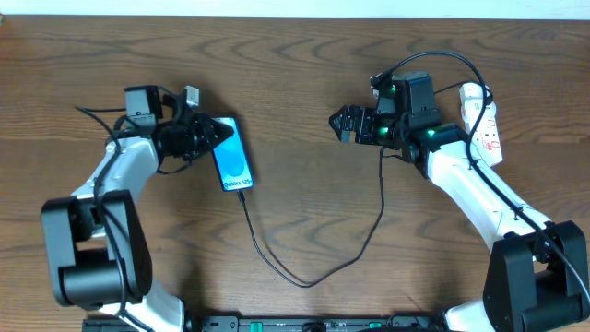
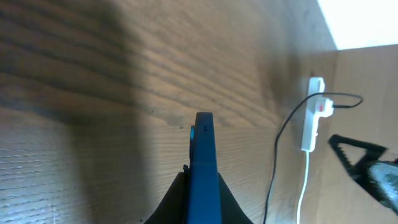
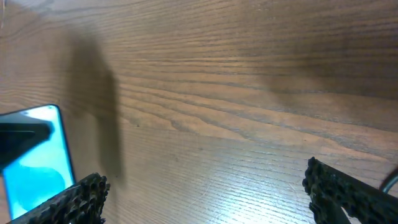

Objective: Plug charger to phone and switch on socket
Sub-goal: 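Lower the plugged phone onto the table with the left gripper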

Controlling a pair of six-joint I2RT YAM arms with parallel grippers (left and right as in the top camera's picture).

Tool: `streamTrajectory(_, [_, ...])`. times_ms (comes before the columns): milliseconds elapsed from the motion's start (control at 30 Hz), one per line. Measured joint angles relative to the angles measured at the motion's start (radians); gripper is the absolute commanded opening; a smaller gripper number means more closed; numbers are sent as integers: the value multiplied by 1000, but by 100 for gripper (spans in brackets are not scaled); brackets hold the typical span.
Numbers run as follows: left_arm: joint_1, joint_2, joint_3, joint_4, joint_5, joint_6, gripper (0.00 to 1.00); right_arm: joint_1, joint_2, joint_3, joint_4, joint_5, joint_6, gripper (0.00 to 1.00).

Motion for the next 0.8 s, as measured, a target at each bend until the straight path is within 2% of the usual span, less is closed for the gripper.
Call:
streamTrajectory(267, [-27,74,0,3,-16,0,7,0,0,0,-7,0,0,99])
streamTrajectory(800, [-27,92,0,3,-68,0,7,0,0,0,-14,0,0,99])
